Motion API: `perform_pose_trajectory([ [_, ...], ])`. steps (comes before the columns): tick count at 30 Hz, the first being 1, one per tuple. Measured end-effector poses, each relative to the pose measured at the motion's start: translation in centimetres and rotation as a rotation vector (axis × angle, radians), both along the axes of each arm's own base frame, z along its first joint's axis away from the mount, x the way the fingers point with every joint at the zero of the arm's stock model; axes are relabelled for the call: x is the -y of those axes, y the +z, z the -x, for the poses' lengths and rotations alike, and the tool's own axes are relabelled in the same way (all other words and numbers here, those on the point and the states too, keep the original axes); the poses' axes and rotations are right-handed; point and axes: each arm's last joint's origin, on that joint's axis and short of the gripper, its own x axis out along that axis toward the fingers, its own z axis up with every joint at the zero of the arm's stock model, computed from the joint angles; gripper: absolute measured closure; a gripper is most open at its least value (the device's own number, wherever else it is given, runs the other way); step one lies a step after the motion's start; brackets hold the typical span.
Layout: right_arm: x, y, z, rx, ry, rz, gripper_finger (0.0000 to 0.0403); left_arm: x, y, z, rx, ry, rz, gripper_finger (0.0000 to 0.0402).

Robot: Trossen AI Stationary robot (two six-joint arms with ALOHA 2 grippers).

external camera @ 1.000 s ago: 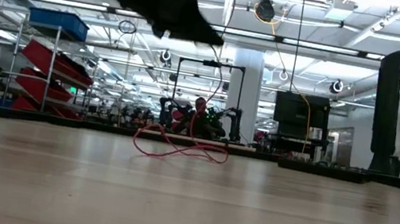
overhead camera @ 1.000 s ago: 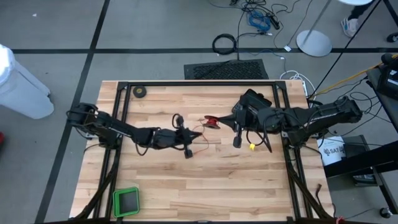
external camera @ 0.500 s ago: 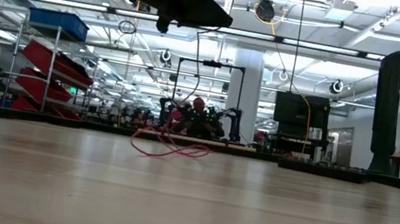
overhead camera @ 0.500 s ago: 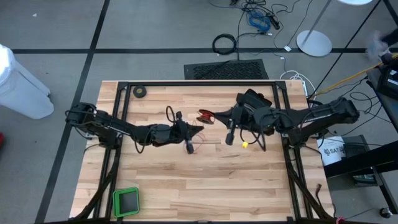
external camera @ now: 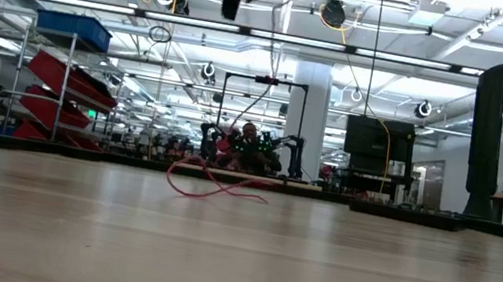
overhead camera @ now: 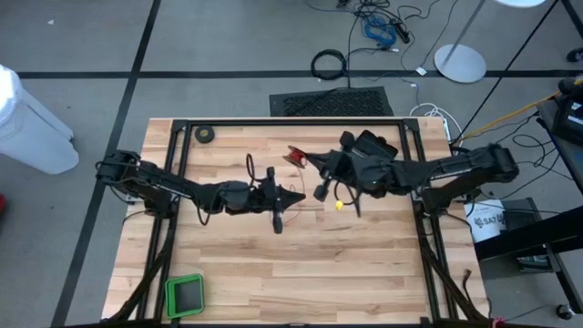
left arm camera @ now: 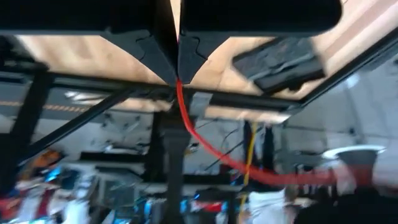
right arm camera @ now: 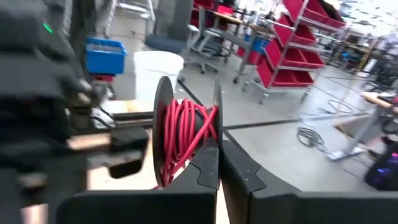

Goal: Coil cords
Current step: Coil the red wire into the spool

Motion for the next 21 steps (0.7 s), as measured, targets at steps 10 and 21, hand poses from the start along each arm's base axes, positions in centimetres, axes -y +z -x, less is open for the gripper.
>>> perform_pose_trajectory([
  [10, 1.1, -1.0, -1.0, -0.06, -0.039, 0.047, 0.0403, 0.6, 4.8, -1.8, 0.018, -0.055, -0.142, 0.0398],
  [21, 1.2, -1.1, -0.5, -0.122, -0.048, 0.072, 0.0403, 0.3, 10.2, -1.1, -0.128, 0.021, -0.272, 0.0398],
])
